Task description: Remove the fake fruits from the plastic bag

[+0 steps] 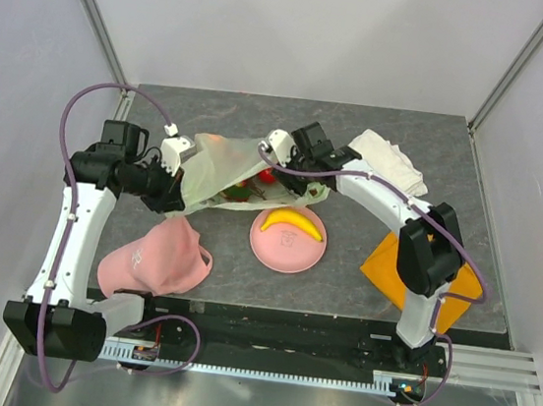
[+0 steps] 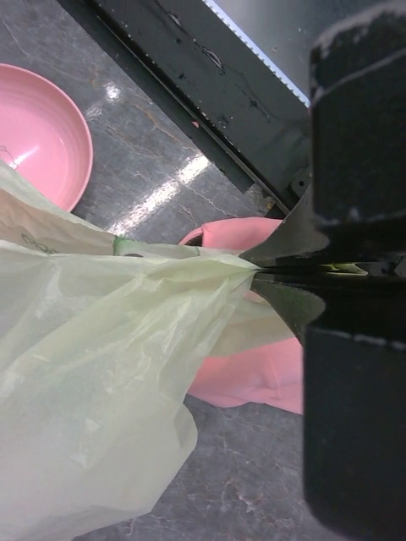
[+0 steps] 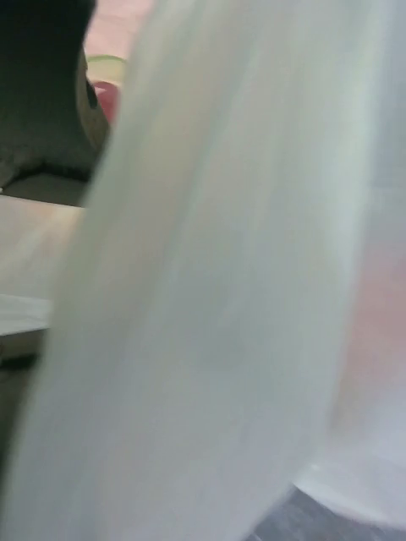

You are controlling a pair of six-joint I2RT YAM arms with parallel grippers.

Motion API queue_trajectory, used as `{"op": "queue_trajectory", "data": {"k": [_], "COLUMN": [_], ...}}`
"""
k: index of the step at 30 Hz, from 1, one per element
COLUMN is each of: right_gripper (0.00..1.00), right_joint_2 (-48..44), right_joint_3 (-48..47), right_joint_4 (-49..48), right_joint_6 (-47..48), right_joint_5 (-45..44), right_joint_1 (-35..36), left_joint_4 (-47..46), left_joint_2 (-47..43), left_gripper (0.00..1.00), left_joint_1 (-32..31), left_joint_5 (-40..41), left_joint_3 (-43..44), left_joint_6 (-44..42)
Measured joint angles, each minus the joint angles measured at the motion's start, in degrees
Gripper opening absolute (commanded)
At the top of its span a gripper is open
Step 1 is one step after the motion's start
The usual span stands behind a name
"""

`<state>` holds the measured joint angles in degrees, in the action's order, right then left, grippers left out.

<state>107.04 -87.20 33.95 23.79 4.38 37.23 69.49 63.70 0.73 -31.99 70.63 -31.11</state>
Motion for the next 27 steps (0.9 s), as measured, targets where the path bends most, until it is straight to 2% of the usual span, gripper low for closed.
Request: {"op": "queue_trajectory", "data": {"k": [3,6,17,21,27], "right_gripper": [0.79,0.84,0.9,0.98,0.98], "right_joint_2": [4.24,8.7,20.46,23.04,27.54], "right_joint_3": [-6.25,-11.63,-21.09,-23.63,-28.0], "right_joint_4": [-1.42,-2.58,-3.63,-4.11,-5.64], "right_joint_6": [-2.38,-5.95,-17.66,-19.87,-23.21], "right_joint_5": [0.09,0.5,1.57,2.27,4.02], "right_joint_1": [-0.24,-0.55,-2.49,-2.75,-3.37], "left_joint_4": [-1.33,-2.8,-7.56,-8.09,-8.55], "left_joint_2": [1.86,2.97,2.62,2.64,3.32], "left_gripper": [0.14,0.13,0.14,0.13,0.13], "left_joint_1": [-0.31,-1.29,-3.48,-3.76,-3.78], "left_joint_5": [-1.81,-3.06,-4.57,-4.57,-4.57], "left_joint_3": [1.14,1.31,0.17,-1.09,-1.88], "left_joint_6": [1.25,2.54,5.51,5.81,6.03]}}
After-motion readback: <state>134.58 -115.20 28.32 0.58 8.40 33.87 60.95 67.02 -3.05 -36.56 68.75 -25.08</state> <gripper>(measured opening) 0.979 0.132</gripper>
